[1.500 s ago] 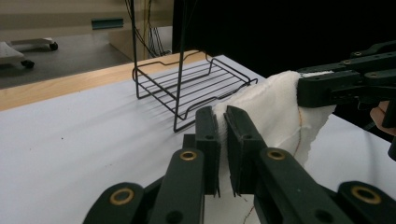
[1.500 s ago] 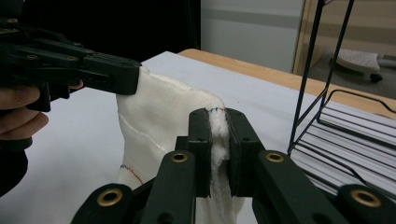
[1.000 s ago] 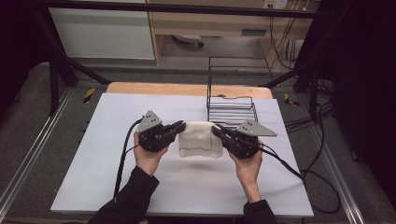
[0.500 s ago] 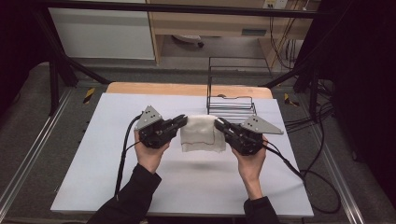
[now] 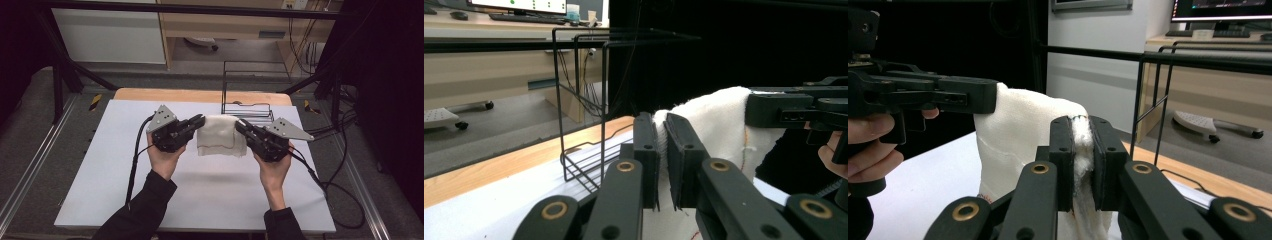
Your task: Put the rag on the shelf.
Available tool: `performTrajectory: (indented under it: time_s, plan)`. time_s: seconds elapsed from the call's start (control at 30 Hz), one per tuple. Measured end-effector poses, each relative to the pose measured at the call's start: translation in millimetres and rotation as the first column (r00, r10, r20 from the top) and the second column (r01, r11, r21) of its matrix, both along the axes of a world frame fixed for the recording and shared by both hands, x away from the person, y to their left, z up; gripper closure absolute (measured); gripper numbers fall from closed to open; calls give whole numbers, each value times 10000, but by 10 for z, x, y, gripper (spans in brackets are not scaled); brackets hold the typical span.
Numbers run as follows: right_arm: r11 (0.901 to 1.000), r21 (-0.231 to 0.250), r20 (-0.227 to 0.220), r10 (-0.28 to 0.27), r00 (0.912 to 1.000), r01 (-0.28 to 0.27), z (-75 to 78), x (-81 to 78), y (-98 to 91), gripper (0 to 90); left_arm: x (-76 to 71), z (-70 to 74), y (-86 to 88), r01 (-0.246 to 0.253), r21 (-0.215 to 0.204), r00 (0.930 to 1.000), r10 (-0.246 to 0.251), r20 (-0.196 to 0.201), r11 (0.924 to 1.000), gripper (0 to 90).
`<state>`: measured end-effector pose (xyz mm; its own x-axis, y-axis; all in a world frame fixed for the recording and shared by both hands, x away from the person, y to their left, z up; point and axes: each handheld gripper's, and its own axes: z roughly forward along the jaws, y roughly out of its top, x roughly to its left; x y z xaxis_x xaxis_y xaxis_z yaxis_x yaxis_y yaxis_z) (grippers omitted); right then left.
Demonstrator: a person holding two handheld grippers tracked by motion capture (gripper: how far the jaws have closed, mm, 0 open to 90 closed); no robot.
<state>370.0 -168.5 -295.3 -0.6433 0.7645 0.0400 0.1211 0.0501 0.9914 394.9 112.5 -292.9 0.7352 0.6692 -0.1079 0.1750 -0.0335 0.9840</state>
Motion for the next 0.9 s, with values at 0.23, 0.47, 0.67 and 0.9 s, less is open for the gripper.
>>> performTrajectory:
  time_s: [0.23, 0.47, 0.67, 0.9]
  plan:
    - [9996, 193, 199, -188, 9996, 185, 97, 13, -49, 819, 49, 95, -69, 1, -80, 9999, 0, 172, 10000, 835]
    - [9991, 242, 377, -366, 9986, 357, 199, 37, -96, 819, 100, 201, -125, 18, -199, 9995, -12, 320, 9998, 835]
    - [9985, 276, 518, -478, 9975, 464, 283, 71, -121, 819, 149, 288, -160, -6, -241, 9989, 17, 477, 9997, 835]
    - [9976, 281, 663, -656, 9956, 639, 394, 120, -153, 819, 211, 396, -222, -51, -402, 9981, 75, 618, 9992, 835]
